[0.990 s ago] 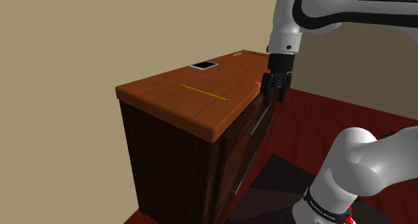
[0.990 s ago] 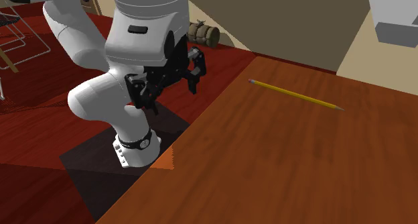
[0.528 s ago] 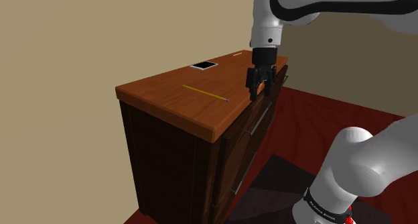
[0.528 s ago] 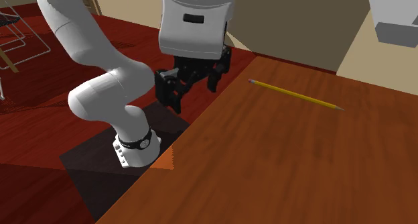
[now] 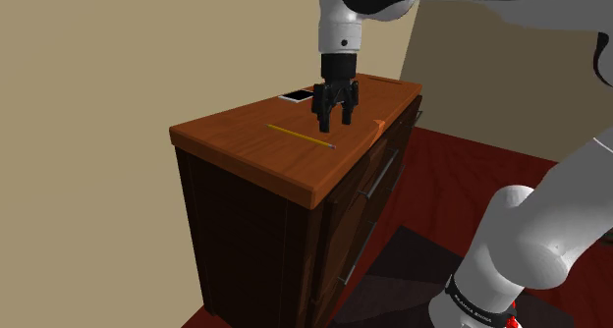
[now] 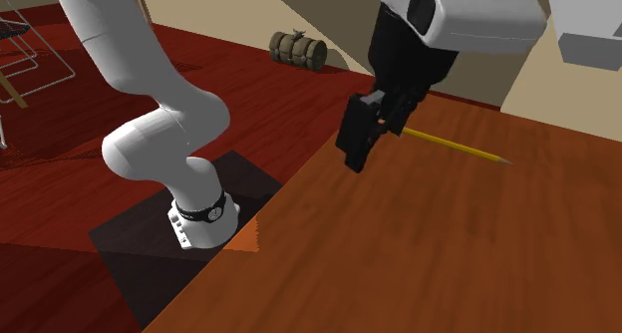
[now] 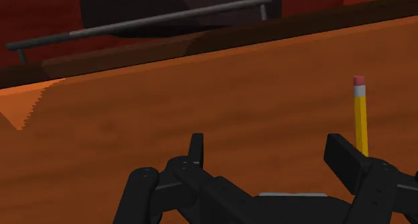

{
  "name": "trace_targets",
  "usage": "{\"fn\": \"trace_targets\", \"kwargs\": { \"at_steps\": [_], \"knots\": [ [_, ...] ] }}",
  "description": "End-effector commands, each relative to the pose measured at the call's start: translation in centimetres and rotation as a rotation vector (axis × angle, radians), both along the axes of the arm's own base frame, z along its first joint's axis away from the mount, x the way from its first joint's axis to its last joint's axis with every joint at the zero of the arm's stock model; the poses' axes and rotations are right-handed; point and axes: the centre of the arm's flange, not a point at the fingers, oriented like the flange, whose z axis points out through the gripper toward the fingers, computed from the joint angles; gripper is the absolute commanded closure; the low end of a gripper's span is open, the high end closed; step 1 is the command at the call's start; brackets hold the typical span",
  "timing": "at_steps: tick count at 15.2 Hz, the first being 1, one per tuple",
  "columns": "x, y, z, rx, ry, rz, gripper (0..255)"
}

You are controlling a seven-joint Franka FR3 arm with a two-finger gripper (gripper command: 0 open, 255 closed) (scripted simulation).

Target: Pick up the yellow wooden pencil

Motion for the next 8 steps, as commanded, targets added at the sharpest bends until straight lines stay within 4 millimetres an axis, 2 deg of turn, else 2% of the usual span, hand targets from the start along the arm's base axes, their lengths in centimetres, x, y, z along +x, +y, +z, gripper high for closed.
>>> {"fn": "trace_targets", "kwargs": {
  "at_steps": [1, 8],
  "knots": [
    [2.5, 1.8, 0.9, -0.007, -0.026, 0.028, 0],
    [9.3, 8.3, 2.9, -0.047, -0.048, 0.125, 0]
  ]
}}
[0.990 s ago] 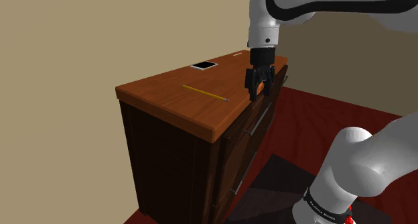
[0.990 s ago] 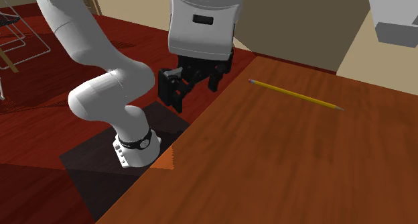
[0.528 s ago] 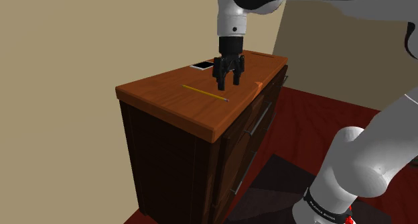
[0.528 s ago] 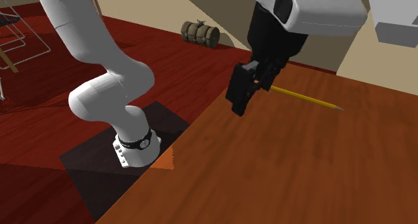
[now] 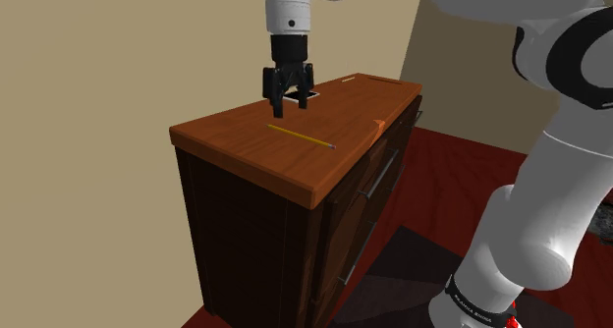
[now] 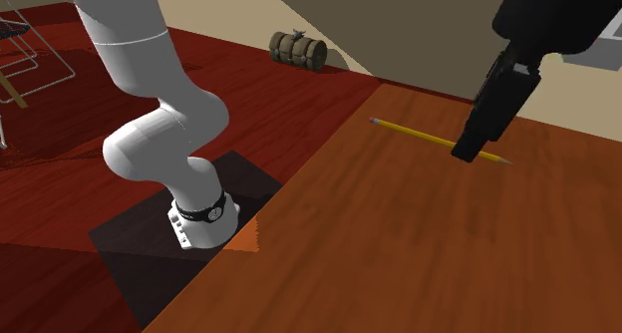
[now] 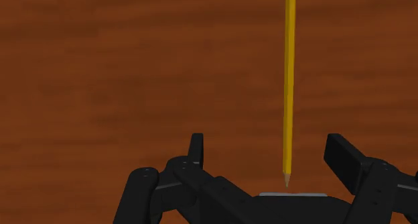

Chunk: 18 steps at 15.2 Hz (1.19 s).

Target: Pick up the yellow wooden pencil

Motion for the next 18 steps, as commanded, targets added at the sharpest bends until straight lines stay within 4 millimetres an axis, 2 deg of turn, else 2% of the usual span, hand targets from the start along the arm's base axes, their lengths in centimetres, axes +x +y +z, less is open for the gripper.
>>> {"fn": "trace_targets", "kwargs": {
  "at_steps": [1, 3, 10, 13, 14, 18],
  "knots": [
    [2.2, 2.0, 0.5, -0.011, -0.007, 0.027, 0],
    [3.9, 4.0, 1.0, -0.022, -0.013, 0.054, 0],
    [3.9, 4.0, -2.7, -0.023, -0.013, 0.054, 0],
    [3.9, 4.0, -3.0, -0.023, -0.013, 0.054, 0],
    [3.9, 4.0, -3.0, -0.023, -0.013, 0.054, 255],
    [3.9, 3.9, -2.9, -0.023, -0.013, 0.054, 255]
  ]
}}
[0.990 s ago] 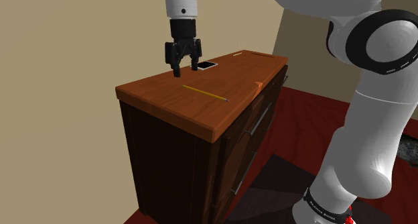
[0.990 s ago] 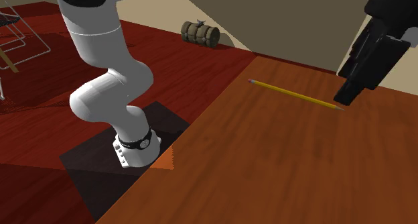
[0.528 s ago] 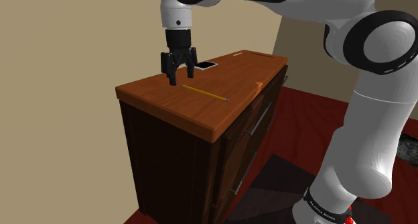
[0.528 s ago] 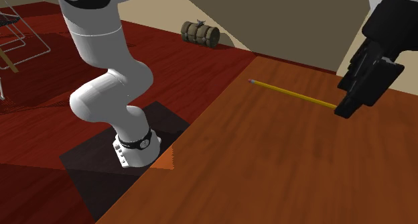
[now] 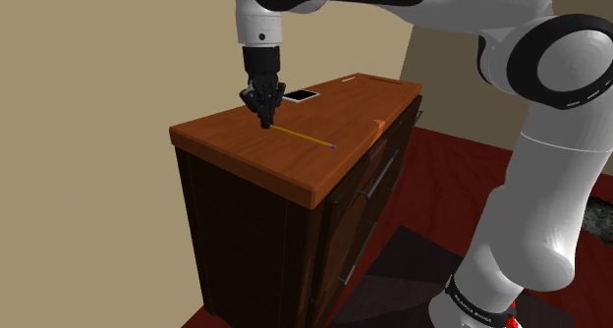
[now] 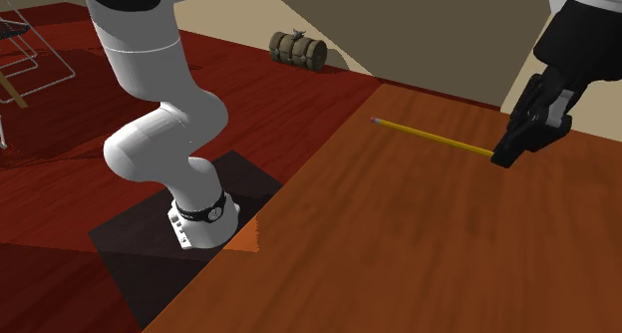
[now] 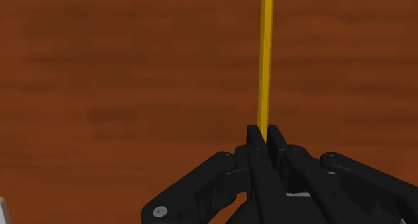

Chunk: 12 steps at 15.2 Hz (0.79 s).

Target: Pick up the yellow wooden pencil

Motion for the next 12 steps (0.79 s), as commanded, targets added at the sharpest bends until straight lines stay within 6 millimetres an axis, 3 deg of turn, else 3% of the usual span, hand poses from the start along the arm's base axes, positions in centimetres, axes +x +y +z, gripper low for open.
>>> {"fn": "trace_targets", "kwargs": {
  "at_steps": [1, 5, 12],
  "knots": [
    [0.2, -0.3, -0.3, -0.005, 0.005, -0.005, 255],
    [0.2, -0.2, -0.4, -0.005, 0.005, -0.005, 255],
    [0.2, -0.2, 3.3, -0.005, 0.005, -0.005, 255]
  ]
}}
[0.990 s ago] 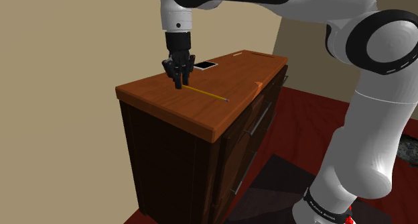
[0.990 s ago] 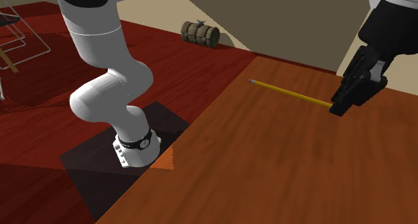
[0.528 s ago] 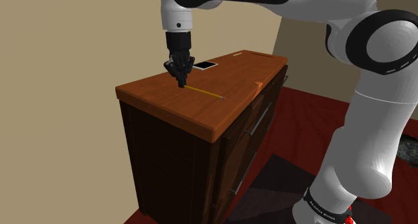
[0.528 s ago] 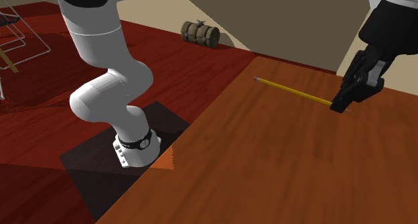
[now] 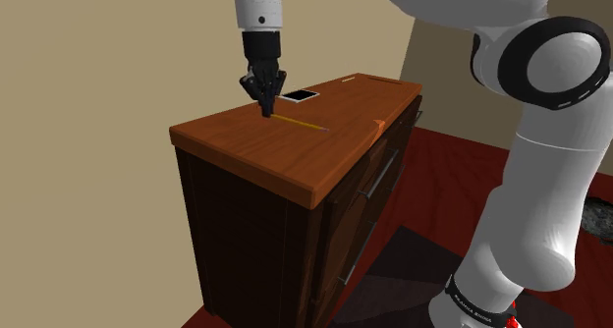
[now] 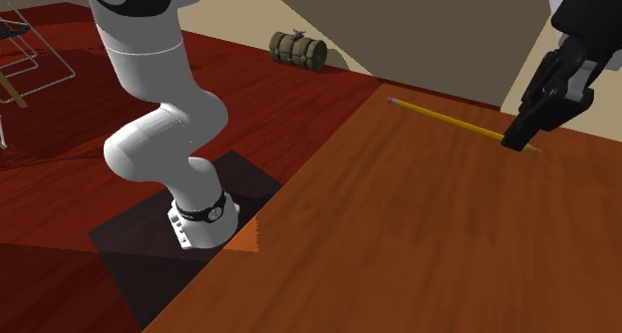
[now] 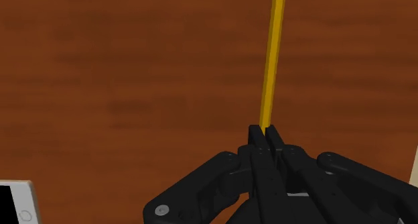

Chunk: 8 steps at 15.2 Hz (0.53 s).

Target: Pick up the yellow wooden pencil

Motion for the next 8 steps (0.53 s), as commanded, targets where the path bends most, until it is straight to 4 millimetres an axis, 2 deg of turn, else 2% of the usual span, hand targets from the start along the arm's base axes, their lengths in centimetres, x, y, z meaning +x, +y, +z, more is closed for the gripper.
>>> {"fn": "trace_targets", "kwargs": {
  "at_steps": [1, 8],
  "knots": [
    [0.0, -0.1, 1.1, 0.0, 0.001, 0.0, 255],
    [0.0, -0.1, 4.8, 0.0, 0.001, 0.0, 255]
  ]
}}
